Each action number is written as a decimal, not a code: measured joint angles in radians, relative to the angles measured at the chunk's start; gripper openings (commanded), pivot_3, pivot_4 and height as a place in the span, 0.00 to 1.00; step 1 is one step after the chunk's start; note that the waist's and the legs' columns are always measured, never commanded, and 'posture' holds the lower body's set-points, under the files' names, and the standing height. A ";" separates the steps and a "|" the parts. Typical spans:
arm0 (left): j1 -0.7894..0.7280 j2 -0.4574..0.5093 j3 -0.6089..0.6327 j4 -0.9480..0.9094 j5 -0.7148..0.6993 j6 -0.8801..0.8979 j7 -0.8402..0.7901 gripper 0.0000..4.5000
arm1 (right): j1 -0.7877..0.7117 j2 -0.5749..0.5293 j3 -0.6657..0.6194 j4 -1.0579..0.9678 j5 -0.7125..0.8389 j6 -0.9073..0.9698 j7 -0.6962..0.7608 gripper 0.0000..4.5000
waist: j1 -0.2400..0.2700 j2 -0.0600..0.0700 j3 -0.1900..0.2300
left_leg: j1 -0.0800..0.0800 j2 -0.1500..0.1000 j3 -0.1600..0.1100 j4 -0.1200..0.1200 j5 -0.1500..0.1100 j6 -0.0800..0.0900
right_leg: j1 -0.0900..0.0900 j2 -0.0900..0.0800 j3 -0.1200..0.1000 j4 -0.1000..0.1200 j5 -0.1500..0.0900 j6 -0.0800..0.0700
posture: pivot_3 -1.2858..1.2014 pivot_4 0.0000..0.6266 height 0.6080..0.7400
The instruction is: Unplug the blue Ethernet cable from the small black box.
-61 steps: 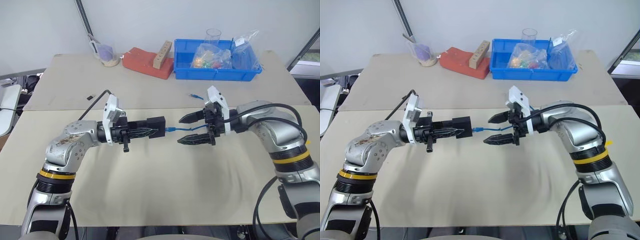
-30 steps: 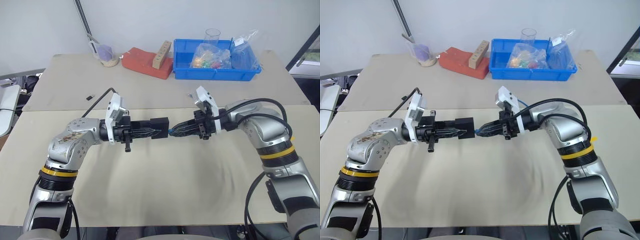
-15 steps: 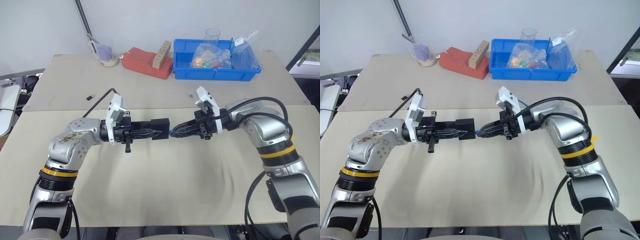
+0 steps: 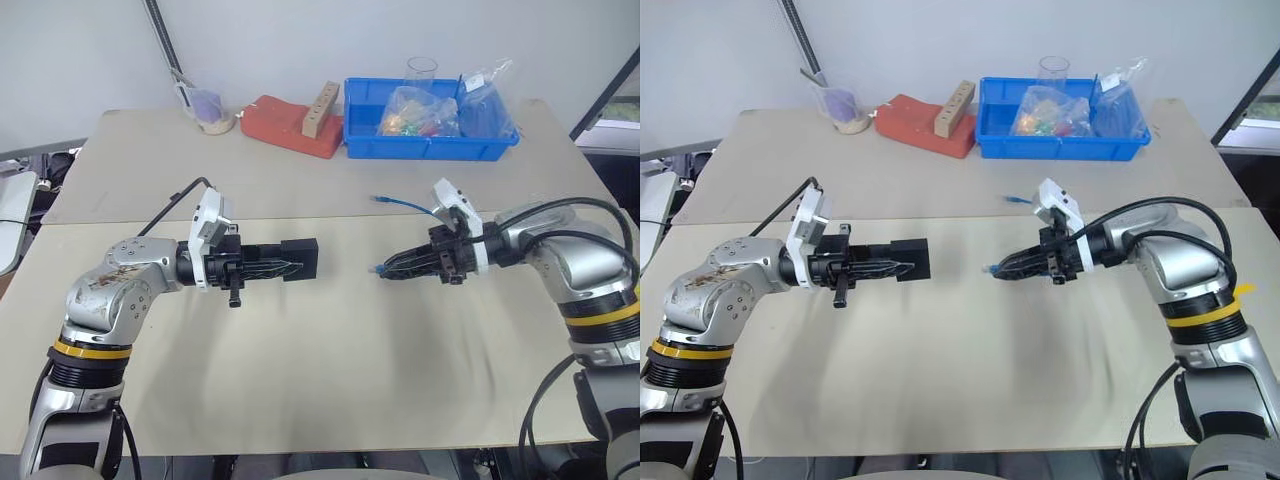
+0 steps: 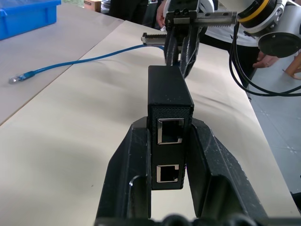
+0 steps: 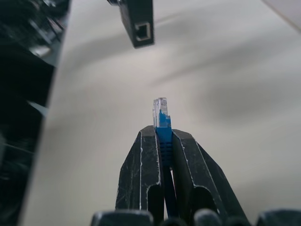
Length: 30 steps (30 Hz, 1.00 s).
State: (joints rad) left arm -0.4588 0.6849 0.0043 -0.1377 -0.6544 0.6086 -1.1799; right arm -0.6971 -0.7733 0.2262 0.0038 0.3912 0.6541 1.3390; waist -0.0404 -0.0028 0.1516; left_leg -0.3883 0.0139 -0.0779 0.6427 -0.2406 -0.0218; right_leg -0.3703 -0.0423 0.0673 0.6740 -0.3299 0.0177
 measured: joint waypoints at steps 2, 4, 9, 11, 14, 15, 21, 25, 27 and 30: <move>0.004 -0.011 0.002 0.010 0.026 -0.026 0.027 0.12 | 0.042 0.022 0.013 0.017 -0.067 -0.088 -0.050 0.21 | 0.004 0.000 0.000 | 0.000 0.000 0.000 0.000 0.000 0.000 | 0.000 -0.001 0.000 0.000 0.000 0.000 | 0.52 0.24 1.00; 0.023 -0.018 0.007 0.018 0.035 -0.041 0.044 0.12 | 0.084 0.040 0.038 0.028 -0.113 -0.145 -0.081 0.36 | 0.003 0.000 0.000 | 0.000 0.000 0.000 0.000 0.000 0.000 | 0.000 -0.001 0.000 0.000 0.000 0.000 | 0.52 0.24 1.00; 0.081 -0.034 0.020 0.020 0.063 -0.068 0.091 0.12 | 0.153 0.044 0.034 0.013 -0.152 -0.213 -0.112 0.75 | 0.003 0.000 0.000 | 0.000 0.000 0.000 0.000 0.000 0.000 | 0.000 0.000 0.000 0.001 0.000 0.000 | 0.52 0.24 1.00; 0.094 -0.047 0.035 0.020 0.074 -0.090 0.121 0.12 | 0.162 0.045 0.018 -0.038 -0.124 -0.176 -0.123 0.90 | 0.002 0.000 0.000 | 0.000 0.000 0.000 0.000 0.000 0.000 | 0.000 0.000 0.001 0.001 0.000 0.000 | 0.52 0.24 1.00; 0.117 -0.080 0.057 0.049 0.113 -0.150 0.180 0.12 | 0.156 0.060 -0.068 -0.143 -0.030 -0.074 -0.163 0.99 | 0.001 0.000 0.000 | 0.001 0.000 0.000 0.000 0.000 0.000 | 0.000 0.000 0.001 0.001 0.000 0.000 | 0.52 0.24 1.00; 0.119 -0.107 0.064 0.082 0.147 -0.200 0.219 0.12 | 0.154 0.083 -0.112 -0.187 0.012 -0.017 -0.206 0.99 | 0.003 0.000 0.000 | 0.001 0.000 -0.001 0.000 0.000 0.000 | 0.000 0.000 0.000 0.001 0.000 0.000 | 0.52 0.24 1.00; 0.110 -0.224 0.095 0.310 0.303 -0.460 0.403 0.12 | 0.154 0.154 -0.166 -0.393 0.088 0.115 -0.395 0.99 | 0.018 0.000 0.000 | 0.000 -0.001 0.000 0.000 0.000 0.000 | 0.000 -0.001 0.000 0.001 0.000 0.000 | 0.52 0.24 1.00; 0.070 -0.300 0.102 0.476 0.365 -0.604 0.491 0.12 | 0.173 0.184 -0.161 -0.436 0.093 0.148 -0.479 0.99 | 0.031 0.000 0.000 | -0.001 -0.002 0.000 0.001 0.000 0.000 | 0.000 -0.002 0.000 0.001 0.000 0.000 | 0.52 0.24 1.00; 0.057 -0.318 0.102 0.521 0.383 -0.650 0.508 0.12 | 0.173 0.184 -0.161 -0.445 0.093 0.153 -0.501 0.99 | 0.030 0.000 0.000 | 0.000 -0.002 0.000 0.001 0.000 0.000 | 0.000 -0.002 0.000 0.000 0.000 0.000 | 0.52 0.24 1.00; 0.032 -0.350 0.101 0.588 0.395 -0.700 0.524 0.12 | 0.173 0.184 -0.161 -0.444 0.092 0.155 -0.530 0.99 | 0.028 0.000 0.000 | 0.000 -0.002 0.000 0.001 0.000 0.000 | 0.000 -0.002 0.000 0.001 0.000 0.000 | 0.52 0.24 1.00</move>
State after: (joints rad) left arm -0.4273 0.3349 0.1051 0.4508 -0.2594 -0.0912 -0.6559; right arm -0.5242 -0.5894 0.0652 -0.4401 0.4836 0.8094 0.8090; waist -0.0126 -0.0030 0.1513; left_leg -0.3886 0.0123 -0.0775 0.6434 -0.2406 -0.0219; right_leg -0.3705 -0.0439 0.0677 0.6747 -0.3298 0.0176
